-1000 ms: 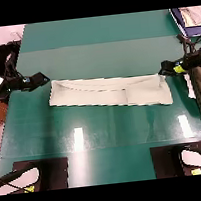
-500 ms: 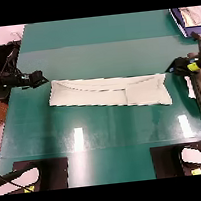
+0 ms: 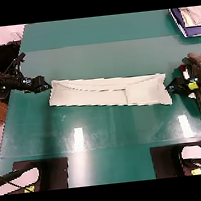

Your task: Fold the shirts.

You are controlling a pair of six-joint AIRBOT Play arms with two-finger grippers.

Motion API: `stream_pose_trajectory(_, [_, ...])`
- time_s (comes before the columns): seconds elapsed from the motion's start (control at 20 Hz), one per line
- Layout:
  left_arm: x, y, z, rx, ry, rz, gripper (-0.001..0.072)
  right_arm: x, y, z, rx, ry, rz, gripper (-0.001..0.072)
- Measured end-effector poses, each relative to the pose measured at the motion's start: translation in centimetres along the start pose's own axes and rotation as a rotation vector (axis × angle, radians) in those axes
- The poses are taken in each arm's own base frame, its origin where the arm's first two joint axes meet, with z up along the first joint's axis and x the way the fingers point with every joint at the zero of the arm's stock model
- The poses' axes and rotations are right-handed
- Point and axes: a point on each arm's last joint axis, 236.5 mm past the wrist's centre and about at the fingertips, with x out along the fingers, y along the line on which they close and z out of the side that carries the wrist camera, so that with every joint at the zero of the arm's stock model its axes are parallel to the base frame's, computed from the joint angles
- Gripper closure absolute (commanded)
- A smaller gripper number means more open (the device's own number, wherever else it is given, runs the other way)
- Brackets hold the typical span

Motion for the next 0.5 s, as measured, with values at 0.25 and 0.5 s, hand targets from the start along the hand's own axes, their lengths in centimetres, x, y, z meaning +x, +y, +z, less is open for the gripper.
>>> stream_pose_trajectory(0.25, [0.0, -0.2, -0.5, -0.017, 0.019, -0.009, 0.0683, 3.3, 1.5, 0.4, -0.028, 0.025, 0.173, 0.0129])
stream_pose_trajectory(0.5, [0.0, -0.3, -0.7, -0.035, 0.029, -0.011, 0.0684, 5.6, 2.3, 0.7, -0.078, 0.036, 0.179, 0.0558])
